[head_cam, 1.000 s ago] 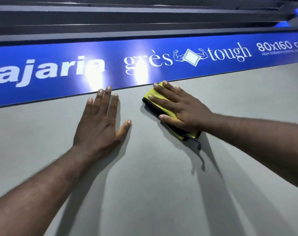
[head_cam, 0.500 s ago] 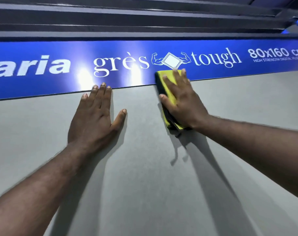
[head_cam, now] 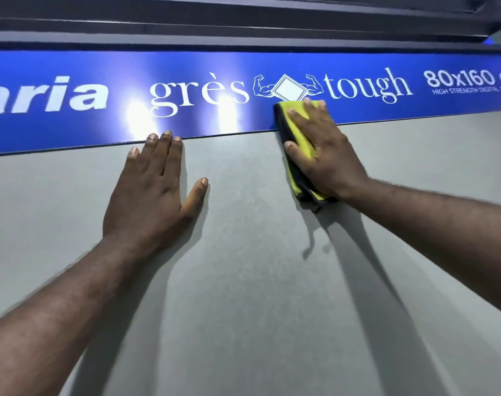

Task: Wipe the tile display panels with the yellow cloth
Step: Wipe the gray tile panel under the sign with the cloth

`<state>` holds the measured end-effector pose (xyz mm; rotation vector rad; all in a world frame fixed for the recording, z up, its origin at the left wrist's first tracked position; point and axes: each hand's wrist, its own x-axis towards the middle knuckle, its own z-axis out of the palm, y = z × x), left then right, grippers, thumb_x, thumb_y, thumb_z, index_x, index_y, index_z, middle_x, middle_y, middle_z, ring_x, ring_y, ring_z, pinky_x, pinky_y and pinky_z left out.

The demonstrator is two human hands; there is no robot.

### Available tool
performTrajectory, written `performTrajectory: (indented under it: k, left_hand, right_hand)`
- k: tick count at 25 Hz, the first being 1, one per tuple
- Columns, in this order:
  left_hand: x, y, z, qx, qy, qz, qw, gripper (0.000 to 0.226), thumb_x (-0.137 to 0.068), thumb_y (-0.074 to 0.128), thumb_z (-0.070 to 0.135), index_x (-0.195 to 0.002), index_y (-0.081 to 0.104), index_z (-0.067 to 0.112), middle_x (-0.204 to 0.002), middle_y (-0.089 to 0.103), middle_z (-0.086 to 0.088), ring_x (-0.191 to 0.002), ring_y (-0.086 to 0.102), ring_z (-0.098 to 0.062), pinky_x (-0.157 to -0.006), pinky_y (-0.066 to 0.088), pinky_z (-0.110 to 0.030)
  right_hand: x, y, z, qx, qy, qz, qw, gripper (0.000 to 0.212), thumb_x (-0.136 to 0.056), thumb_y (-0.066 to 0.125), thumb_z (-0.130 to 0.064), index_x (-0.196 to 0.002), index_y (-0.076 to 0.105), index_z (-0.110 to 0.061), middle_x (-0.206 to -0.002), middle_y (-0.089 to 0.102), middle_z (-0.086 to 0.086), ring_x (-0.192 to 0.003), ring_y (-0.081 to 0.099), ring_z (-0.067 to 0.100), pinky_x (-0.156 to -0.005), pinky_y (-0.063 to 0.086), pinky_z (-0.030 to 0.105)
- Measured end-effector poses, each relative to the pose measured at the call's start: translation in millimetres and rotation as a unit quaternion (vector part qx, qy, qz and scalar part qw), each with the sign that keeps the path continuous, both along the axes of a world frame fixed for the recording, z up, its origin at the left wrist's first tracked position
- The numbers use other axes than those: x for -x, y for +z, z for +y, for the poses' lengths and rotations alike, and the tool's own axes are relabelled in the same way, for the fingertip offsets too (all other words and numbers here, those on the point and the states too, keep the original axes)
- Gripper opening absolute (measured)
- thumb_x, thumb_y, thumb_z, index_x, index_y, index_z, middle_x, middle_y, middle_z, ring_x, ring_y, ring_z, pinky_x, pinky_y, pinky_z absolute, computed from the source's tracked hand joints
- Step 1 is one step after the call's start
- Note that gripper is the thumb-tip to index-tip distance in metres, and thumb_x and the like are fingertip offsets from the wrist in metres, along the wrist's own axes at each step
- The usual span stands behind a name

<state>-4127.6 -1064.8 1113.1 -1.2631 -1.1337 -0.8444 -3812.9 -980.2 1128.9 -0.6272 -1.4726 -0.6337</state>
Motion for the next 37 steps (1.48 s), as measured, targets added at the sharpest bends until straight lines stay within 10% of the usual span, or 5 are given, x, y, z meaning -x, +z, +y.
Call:
performTrajectory:
  k: [9,13,17,20,37]
  left_hand:
    - [1,5,6,-0.031,0.009,0.029,0.999,0.088,-0.107,0.021,0.064,-0.171,0.022,0.003,-0.179,0.019,-0.017,-0.167,0.013,-0.031,-0.136,0.01,-0.049]
    - [3,1,10,-0.043,-0.003,0.031,0.999,0.086,-0.109,0.023,0.061,-0.17,0.023,0.001,-0.178,0.021,-0.019,-0.166,0.015,-0.034,-0.135,0.01,-0.05]
    - [6,-1,10,-0.047,-0.003,0.044,0.998,0.086,-0.109,0.024,0.06,-0.169,0.024,-0.002,-0.177,0.022,-0.022,-0.165,0.017,-0.037,-0.135,0.012,-0.053]
    - [7,-4,9,-0.04,-0.001,0.042,0.998,0.086,-0.109,0.023,0.06,-0.17,0.022,-0.001,-0.178,0.018,-0.021,-0.166,0.014,-0.036,-0.135,0.01,-0.052]
    - [-82,-16,26,0.024,0.005,-0.021,0.999,0.099,-0.102,0.013,0.074,-0.173,0.003,0.006,-0.182,-0.007,-0.008,-0.168,-0.007,-0.021,-0.135,-0.008,-0.046]
  right_hand:
    - [7,-15,-4,0.045,-0.002,0.09,0.995,0.067,-0.103,0.058,-0.048,-0.165,0.036,-0.033,-0.177,0.018,-0.005,-0.165,0.006,0.019,-0.128,0.021,0.036]
    - [-5,-37,2,-0.048,-0.064,-0.122,0.989,0.068,-0.105,0.051,-0.052,-0.167,0.032,-0.031,-0.178,0.014,-0.006,-0.165,0.002,0.015,-0.129,0.016,0.027]
    - [-1,-34,-6,0.071,-0.056,0.072,0.993,0.068,-0.107,0.047,-0.052,-0.169,0.023,-0.036,-0.179,0.006,-0.007,-0.165,-0.003,0.017,-0.127,0.018,0.036]
    - [-10,-50,-3,-0.015,-0.11,-0.117,0.987,0.07,-0.106,0.046,-0.053,-0.169,0.022,-0.035,-0.178,0.003,-0.012,-0.164,-0.005,0.012,-0.126,0.021,0.03]
    - [-82,-29,29,0.0,-0.094,-0.021,0.995,0.069,-0.105,0.037,-0.058,-0.169,0.018,-0.039,-0.178,0.003,-0.011,-0.165,-0.003,0.014,-0.128,0.029,0.051]
